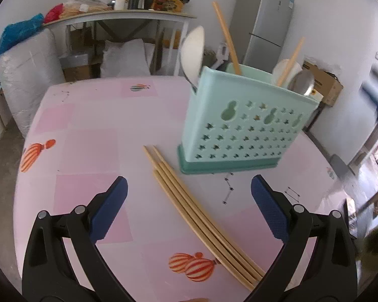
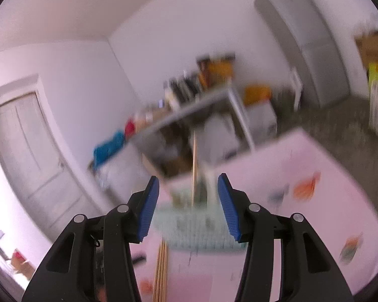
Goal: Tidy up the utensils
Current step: 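Move both open grippers down to the chopsticks lying beside the holder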
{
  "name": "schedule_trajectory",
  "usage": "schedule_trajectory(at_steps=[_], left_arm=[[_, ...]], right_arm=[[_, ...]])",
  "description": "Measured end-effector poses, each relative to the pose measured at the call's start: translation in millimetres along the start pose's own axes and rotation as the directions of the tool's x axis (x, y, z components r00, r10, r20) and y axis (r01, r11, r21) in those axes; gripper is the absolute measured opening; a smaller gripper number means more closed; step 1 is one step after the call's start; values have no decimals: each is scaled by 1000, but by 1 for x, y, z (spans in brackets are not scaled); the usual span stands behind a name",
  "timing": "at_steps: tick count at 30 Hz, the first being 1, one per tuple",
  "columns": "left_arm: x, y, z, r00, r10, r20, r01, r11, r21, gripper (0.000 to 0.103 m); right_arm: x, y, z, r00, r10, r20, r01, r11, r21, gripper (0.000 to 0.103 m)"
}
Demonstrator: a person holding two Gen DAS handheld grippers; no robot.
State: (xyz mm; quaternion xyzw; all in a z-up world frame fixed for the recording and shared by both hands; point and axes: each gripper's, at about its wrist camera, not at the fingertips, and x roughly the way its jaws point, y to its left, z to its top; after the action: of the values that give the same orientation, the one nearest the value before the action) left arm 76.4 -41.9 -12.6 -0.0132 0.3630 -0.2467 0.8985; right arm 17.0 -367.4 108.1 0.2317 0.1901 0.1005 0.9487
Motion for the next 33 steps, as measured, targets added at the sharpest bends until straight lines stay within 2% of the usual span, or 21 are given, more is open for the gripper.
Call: schedule_trajectory(at_steps=[3,6,11,14,17,19,21,23,24,27,33], left_arm=[[-1,-4,-4,1000,-15,-27,15,1000,5,94],[-6,-9,-11,999,-29,-23,29,999,23,94],[-10,-13,-18,989,-139,-46,140,990,2,94],[-9,-13,-24,983,-171,-59,171,985,-12,94],[-3,-13,-32,976,-193,-105,193,981,-10,94],[3,-11,-36,984,-134,-120,134,991,-7,94],[6,-11,-40,992,-33,-123,38,999,39,94],[8,-16,-41,990,93,-107,-80,990,119,94],[9,-17,-42,987,129,-91,-115,982,149,94],[10,-12,-40,980,184,-70,-171,973,158,94],[24,-6,-42,972,198,-122,-181,973,144,62]], right_arm=[[24,-11,-46,984,-5,-175,15,998,57,48],[38,-15,-76,964,-11,-267,37,995,93,48],[49,-21,-101,946,-1,-324,47,990,132,48],[53,-23,-110,937,2,-350,55,987,153,48],[56,-21,-114,931,-4,-365,58,989,136,48],[55,-19,-117,929,2,-371,53,989,136,48],[57,-17,-121,926,2,-378,54,989,139,48],[62,-17,-124,919,6,-393,55,988,146,48],[63,-17,-125,917,6,-398,57,988,146,48],[66,-15,-127,911,3,-413,59,989,137,48],[69,-12,-130,905,-1,-426,60,990,125,48]])
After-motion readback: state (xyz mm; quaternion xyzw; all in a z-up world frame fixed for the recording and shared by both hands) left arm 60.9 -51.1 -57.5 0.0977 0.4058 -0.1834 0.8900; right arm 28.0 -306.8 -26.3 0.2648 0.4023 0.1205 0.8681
